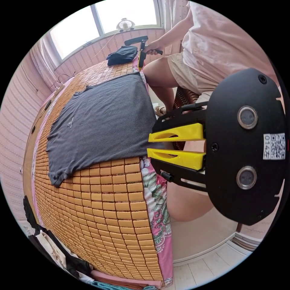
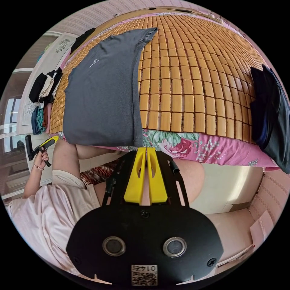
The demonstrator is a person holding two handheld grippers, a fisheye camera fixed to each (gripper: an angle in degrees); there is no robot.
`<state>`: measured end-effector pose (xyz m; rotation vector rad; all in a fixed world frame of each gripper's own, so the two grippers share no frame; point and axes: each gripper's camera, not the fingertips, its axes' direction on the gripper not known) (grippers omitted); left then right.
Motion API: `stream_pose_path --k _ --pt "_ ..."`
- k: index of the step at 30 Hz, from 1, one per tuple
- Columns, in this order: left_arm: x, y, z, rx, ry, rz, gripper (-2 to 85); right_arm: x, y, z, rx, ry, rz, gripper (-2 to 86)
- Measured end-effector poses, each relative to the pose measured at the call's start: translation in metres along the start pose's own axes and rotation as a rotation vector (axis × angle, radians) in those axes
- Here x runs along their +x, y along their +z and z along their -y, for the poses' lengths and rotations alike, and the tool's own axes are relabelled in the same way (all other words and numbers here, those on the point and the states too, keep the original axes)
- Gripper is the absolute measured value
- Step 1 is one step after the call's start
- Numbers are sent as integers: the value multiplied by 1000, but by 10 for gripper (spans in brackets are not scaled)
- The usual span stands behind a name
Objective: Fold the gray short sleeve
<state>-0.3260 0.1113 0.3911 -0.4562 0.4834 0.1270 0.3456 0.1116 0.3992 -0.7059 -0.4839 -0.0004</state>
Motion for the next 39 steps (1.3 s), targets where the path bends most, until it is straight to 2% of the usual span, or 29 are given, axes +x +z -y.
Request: stream_pose_path --k 14,18,29,39 --pt "-53 -32 -77 131 -67 -10 42 -70 7 10 51 -67 -53 5" --pt "-69 -39 -80 168 -88 -21 41 -112 7 27 57 -148 -97 5" --pt "-87 -37 0 253 -105 -62 34 -264 31 129 25 -470 -111 3" --pt "-109 -15 89 306 -119 -25 52 -481 83 292 39 -817 -116 39"
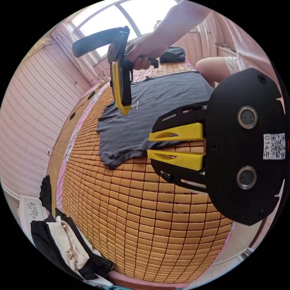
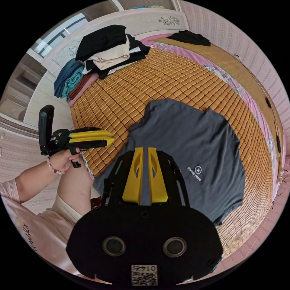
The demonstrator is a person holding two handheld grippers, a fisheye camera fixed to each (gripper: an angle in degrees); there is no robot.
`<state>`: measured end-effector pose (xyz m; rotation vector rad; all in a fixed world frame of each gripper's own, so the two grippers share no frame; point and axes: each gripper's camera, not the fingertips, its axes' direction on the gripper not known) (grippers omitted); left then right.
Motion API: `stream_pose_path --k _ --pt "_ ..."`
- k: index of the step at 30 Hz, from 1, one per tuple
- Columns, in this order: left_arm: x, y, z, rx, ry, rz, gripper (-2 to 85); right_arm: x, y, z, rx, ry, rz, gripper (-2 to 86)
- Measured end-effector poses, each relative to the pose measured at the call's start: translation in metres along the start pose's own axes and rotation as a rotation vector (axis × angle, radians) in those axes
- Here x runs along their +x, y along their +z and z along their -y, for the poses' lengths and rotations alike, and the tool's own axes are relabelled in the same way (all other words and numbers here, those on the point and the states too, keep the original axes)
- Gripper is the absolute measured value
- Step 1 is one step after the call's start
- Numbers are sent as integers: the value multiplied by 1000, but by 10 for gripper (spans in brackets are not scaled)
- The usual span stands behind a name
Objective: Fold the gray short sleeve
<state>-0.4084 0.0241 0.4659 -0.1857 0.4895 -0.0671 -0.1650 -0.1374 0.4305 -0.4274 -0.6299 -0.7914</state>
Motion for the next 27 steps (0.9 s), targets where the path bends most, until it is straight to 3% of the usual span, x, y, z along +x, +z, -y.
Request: stream_pose_path --k 4,10,16,19,23,27 --pt "-6 27 13 -36 12 29 66 -18 44 79 -36 -100 -66 79" --pt "-17 46 8 -34 -18 -5 38 -18 107 115 -137 -143 -219 56" --pt "-14 19 -8 118 -59 -16 -1 5 79 109 34 -76 -16 13" --pt "-15 31 -8 53 -96 41 8 12 90 109 -23 -70 54 35" --pt "-14 26 -9 43 -120 24 37 13 73 99 -46 -106 28 85" --pt "-5 6 -18 83 -109 23 41 36 0 38 151 -33 23 93"
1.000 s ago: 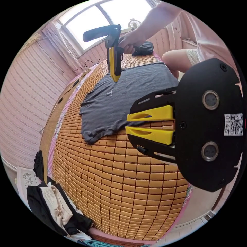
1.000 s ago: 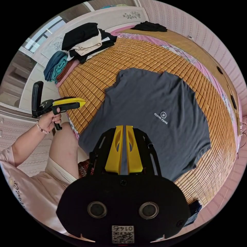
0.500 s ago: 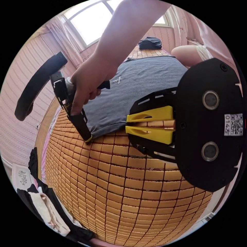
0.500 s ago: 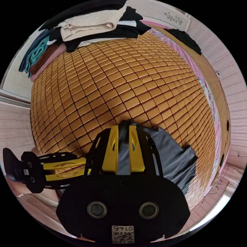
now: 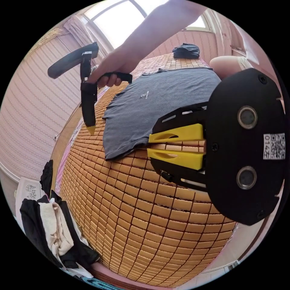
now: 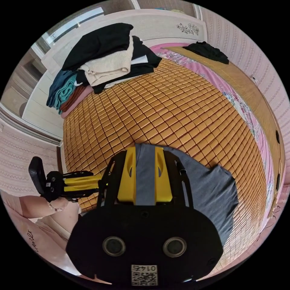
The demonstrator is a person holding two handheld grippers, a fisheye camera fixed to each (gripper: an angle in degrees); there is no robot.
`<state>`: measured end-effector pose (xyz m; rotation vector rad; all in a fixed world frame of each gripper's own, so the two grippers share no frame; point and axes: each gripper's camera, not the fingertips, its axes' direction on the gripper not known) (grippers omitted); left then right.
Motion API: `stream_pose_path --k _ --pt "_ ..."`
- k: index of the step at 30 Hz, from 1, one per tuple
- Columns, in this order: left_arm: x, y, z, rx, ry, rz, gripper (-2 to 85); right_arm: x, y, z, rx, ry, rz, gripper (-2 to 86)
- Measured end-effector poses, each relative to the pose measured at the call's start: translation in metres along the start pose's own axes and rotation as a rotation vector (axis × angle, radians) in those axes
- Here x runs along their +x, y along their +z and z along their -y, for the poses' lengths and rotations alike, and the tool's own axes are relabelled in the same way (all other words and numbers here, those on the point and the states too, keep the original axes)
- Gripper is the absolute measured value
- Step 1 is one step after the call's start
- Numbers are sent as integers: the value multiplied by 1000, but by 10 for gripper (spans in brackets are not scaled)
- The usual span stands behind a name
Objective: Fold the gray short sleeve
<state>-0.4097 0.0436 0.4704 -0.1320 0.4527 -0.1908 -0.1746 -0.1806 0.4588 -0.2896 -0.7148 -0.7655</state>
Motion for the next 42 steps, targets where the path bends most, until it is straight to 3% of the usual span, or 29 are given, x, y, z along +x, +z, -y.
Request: stream_pose_path --k 5,10,16,23,27,33,38,42 --pt "30 -36 -41 -10 113 -17 42 17 -80 -149 105 188 -103 73" --pt "63 -50 -99 -111 204 -18 45 8 -102 -351 -103 426 -207 68" --pt "102 -21 -122 -247 280 55 56 -6 -112 -486 -176 651 -227 73" --pt "136 28 -118 -397 345 223 46 1 -98 -534 -201 765 -192 48" --pt "147 31 -114 -412 380 249 2 11 -104 -551 -195 798 -145 1" --pt "152 35 -108 -420 373 239 11 19 -115 -570 -201 777 -75 -1" --pt "160 29 -103 -414 380 201 45 22 -129 -575 -169 762 -115 11" --pt "169 31 -103 -469 412 163 57 36 -133 -575 -143 784 -100 87"
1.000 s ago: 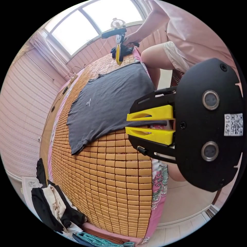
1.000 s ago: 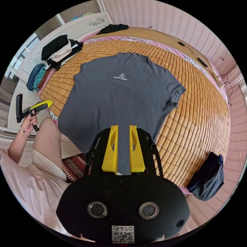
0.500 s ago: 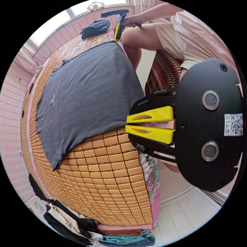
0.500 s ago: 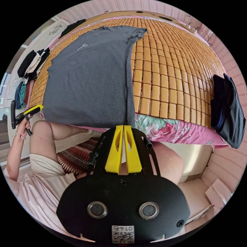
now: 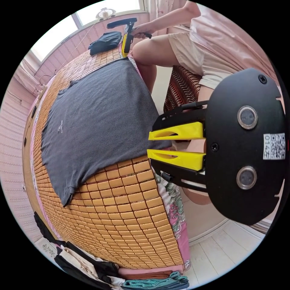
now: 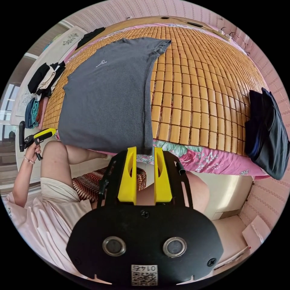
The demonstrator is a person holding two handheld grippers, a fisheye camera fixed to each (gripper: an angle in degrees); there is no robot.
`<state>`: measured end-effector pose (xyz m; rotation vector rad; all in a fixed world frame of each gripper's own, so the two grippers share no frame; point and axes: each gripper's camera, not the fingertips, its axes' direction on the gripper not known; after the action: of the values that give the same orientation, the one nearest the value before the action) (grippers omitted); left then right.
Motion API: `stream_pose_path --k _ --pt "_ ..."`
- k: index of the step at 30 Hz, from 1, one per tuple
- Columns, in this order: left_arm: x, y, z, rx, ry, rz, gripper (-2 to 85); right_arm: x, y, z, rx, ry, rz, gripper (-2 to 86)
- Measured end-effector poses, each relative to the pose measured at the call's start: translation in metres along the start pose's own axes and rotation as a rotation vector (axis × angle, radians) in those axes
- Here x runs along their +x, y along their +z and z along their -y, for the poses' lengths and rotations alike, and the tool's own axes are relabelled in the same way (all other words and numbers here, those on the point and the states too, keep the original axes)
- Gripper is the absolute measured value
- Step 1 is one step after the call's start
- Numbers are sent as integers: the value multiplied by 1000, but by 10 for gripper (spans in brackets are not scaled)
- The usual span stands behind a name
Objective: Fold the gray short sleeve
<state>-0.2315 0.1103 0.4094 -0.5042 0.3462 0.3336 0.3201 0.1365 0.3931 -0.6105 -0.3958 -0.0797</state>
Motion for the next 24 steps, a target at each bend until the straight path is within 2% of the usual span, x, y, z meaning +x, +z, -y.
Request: stream_pose_path --k 5,10,17,24 --pt "10 28 17 -128 40 25 45 2 14 14 -62 -6 -53 46" --pt "12 31 23 -139 65 51 -5 4 11 14 -97 -40 -16 6" --pt "-8 12 9 -145 93 100 -9 -4 11 10 -147 -89 22 8" --pt "-37 5 -5 -85 -2 -30 8 -15 27 12 -139 -62 39 38"
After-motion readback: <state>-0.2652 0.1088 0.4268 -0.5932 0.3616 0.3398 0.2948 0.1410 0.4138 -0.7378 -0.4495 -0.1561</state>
